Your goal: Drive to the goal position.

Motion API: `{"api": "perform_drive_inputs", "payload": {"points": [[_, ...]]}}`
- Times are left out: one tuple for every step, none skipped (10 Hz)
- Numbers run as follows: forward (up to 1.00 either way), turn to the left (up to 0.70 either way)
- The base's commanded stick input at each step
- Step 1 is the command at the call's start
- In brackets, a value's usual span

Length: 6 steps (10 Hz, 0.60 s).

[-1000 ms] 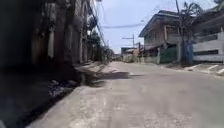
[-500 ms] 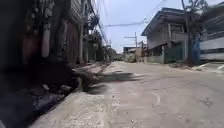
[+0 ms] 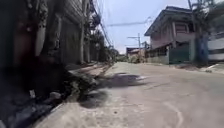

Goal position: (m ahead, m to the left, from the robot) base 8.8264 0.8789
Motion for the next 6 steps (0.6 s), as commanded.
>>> {"api": "perform_drive_inputs", "payload": {"points": [[1.0, -0.35], [1.0, -0.4], [1.0, -0.4], [1.0, -0.34], [1.0, -0.14], [1.0, -0.08]]}}
